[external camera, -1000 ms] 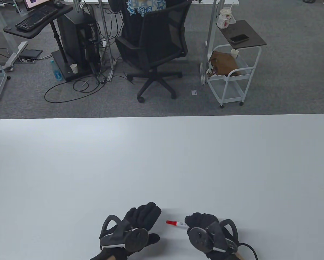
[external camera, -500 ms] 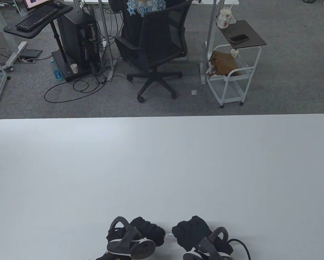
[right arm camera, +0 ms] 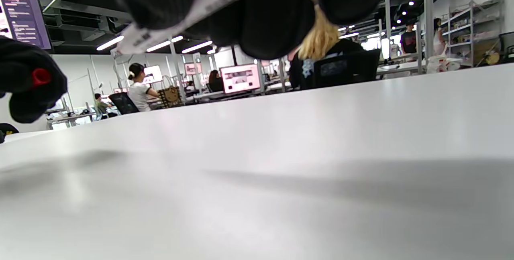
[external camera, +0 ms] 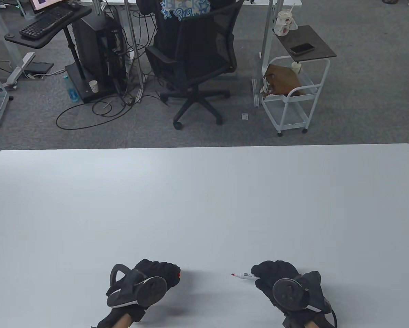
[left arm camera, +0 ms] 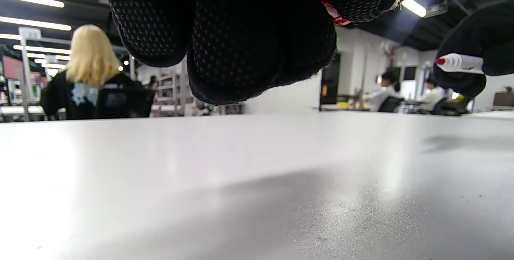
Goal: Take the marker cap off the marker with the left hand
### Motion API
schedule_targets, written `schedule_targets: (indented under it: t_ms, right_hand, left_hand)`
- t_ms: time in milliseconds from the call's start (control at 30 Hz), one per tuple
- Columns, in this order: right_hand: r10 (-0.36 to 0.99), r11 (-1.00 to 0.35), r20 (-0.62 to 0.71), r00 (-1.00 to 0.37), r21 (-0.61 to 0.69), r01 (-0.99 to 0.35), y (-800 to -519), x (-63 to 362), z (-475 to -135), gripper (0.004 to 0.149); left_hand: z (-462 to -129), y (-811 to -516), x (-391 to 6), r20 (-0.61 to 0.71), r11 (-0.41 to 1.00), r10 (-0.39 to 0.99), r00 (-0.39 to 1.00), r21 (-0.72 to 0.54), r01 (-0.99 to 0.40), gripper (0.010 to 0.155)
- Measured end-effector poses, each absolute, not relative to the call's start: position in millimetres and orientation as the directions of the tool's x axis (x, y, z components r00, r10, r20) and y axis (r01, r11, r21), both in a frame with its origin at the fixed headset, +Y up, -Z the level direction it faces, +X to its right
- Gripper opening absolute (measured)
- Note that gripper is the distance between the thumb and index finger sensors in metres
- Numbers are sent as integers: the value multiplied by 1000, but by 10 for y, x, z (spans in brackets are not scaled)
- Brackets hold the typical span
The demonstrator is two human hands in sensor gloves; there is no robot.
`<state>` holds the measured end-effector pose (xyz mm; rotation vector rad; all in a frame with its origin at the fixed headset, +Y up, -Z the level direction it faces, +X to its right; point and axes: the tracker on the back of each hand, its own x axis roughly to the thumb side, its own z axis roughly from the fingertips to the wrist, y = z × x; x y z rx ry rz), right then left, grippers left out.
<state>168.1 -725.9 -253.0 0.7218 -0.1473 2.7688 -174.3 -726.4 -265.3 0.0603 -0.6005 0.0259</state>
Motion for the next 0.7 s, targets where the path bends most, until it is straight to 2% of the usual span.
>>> schedule_targets:
  t_ms: [400,500,700]
  right_hand:
    - [173,-969,447,-877,-81,-233,-7278,1594,-2529,44]
    - [134,-982,435,-890,-61,-177,-7349,1536,-2569,45]
    - [-53,-999,420,-906,-17,50,-7538,1375,-2621,47]
  left_hand:
    - [-2629,-7294,-1637,589,1000,0,808,13,-10,46]
    - [-2625,-7298,-1617,591,1000,-2,806,10,-5,46]
    - [-2623,-7308,-1598,594,1000,-6,804,-3,10,46]
